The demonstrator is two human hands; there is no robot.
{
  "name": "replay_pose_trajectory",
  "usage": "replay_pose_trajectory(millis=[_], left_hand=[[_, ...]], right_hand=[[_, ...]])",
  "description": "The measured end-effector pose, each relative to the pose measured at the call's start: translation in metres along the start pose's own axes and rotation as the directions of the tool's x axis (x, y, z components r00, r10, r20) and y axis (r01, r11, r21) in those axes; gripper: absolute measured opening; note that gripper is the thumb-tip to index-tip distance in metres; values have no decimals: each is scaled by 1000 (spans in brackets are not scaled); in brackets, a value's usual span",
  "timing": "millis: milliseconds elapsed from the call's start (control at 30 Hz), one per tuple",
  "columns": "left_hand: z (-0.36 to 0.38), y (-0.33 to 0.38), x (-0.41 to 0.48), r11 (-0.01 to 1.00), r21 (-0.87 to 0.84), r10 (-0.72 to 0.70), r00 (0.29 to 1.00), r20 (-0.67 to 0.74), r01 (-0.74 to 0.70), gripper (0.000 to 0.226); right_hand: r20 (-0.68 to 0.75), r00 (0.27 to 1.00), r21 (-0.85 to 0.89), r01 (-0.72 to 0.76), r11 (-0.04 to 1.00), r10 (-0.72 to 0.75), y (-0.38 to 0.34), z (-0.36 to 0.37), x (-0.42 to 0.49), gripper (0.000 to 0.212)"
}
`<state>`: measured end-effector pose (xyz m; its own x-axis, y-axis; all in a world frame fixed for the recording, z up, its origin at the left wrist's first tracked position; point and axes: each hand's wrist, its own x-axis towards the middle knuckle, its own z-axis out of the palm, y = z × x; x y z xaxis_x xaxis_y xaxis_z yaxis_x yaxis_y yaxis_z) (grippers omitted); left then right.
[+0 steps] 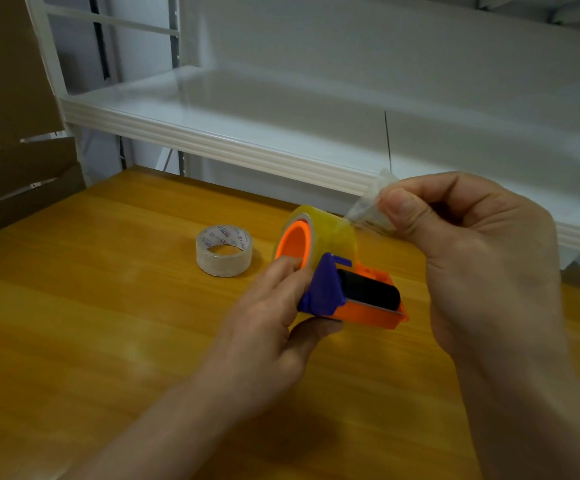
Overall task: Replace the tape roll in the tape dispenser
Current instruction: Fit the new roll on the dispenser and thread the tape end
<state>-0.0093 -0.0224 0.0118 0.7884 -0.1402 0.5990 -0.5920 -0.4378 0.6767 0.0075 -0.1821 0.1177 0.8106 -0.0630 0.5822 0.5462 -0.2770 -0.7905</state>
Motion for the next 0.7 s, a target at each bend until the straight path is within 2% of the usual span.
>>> replay_pose_trajectory(millis=[100,267,467,700], left_hand=[[1,-2,0,1000,-7,-10,1000,13,10,33],[-4,-1,3,999,-38,-11,1000,-28,10,29],[-3,0,1,993,-112,-17,1000,17,19,30],[-9,0,3,984,-174,-42,999,-20,38,33]], right_hand=[[2,1000,-21,9,1000,-9,-2,-5,1,17],[92,991,-92,107,990,-98,-15,-6,-6,17],[52,997,-44,54,998,-52,-13,-10,-2,16],[108,986,-114,138,984,-126,-18,-10,-7,18]])
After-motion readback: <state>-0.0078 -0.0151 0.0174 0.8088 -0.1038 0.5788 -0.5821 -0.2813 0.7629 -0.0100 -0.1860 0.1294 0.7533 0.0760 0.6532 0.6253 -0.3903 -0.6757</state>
